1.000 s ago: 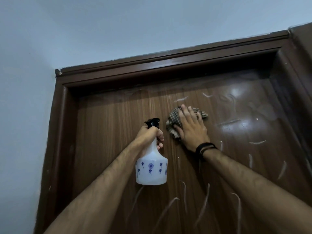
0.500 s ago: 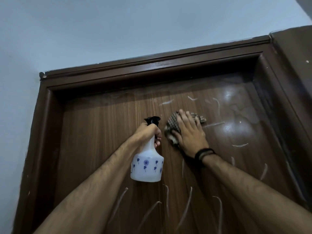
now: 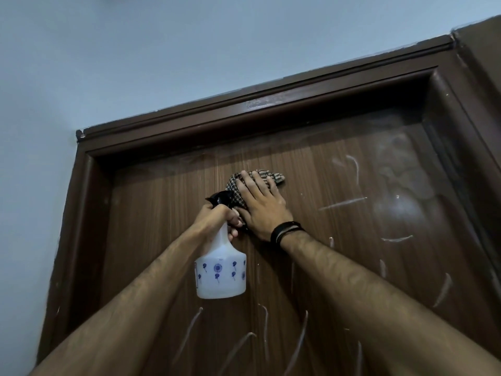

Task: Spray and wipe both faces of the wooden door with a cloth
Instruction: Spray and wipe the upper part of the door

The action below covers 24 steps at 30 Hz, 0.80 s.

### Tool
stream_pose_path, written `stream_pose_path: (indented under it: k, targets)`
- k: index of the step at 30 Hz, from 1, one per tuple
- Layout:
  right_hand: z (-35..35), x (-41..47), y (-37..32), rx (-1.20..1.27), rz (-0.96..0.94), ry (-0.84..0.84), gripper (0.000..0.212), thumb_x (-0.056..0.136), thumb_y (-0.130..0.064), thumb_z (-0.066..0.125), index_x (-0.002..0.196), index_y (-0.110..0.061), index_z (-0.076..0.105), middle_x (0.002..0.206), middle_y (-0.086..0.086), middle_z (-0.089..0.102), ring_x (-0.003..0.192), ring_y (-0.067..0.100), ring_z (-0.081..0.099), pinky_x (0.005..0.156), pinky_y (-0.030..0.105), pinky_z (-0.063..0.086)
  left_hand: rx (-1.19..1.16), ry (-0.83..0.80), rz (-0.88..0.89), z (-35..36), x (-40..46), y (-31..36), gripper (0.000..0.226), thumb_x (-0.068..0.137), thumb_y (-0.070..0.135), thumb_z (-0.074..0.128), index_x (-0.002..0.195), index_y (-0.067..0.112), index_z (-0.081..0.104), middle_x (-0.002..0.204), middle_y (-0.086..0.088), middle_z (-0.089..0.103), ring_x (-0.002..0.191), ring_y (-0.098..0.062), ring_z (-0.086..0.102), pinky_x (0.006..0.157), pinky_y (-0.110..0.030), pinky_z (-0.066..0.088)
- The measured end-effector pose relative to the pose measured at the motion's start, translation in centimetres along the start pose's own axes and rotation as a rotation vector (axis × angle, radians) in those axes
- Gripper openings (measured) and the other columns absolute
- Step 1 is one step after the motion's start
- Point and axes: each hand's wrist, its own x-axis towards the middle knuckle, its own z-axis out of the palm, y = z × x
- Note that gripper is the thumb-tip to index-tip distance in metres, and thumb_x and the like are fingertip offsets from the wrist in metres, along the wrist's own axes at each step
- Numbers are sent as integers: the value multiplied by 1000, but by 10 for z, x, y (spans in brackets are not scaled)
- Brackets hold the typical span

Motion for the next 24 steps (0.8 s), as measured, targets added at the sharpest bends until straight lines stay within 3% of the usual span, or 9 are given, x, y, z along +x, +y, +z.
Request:
stream_pose_path:
  k: [2, 7, 11, 19, 21, 24]
  targets:
    - [-5, 6, 22, -22, -2, 4, 64, 102, -50, 30, 157, -19, 17, 166, 3, 7, 152, 22, 3, 122, 47, 0, 21, -16, 2, 2, 0, 1, 17, 82, -9, 54, 95, -1, 62, 80, -18, 63, 53, -19, 54, 50, -26, 43]
    - [-31, 40, 80, -72, 381, 127, 61, 103, -48, 32, 153, -13, 24, 162, 12, 19, 150, 31, 12, 121, 53, 8, 22, -45, 35, -4, 9, 13, 17, 83, -6, 56, 98, 1, 61, 84, -16, 64, 54, -16, 58, 51, -26, 48]
    - [-24, 49, 52, -63, 504, 160, 63, 102, -48, 34, 152, -10, 26, 161, 16, 19, 149, 36, 13, 119, 56, 5, 16, -68, 63, -21, 9, 13, 16, 84, -5, 56, 98, 0, 62, 86, -16, 64, 56, -16, 58, 52, -26, 47]
    - [-6, 79, -23, -60, 20, -12, 67, 101, -50, 35, 156, -17, 17, 165, 5, 9, 152, 25, 4, 121, 49, 1, -56, -6, 22, -39, 11, 10, 17, 84, -10, 50, 93, 0, 60, 78, -16, 61, 50, -18, 53, 45, -24, 44]
    - [-8, 76, -12, -82, 17, -6, 64, 102, -51, 32, 156, -20, 17, 165, 3, 11, 152, 22, 5, 122, 47, 2, -57, -10, 19, -34, 11, 8, 18, 84, -11, 50, 94, 0, 59, 79, -17, 61, 50, -18, 53, 44, -24, 43]
    - [-17, 71, 30, -62, 207, 50, 62, 103, -50, 28, 156, -19, 18, 164, 5, 15, 151, 25, 9, 122, 48, 4, -58, -47, 17, -24, 12, 8, 18, 84, -10, 50, 95, 1, 59, 80, -16, 61, 51, -18, 54, 44, -24, 44]
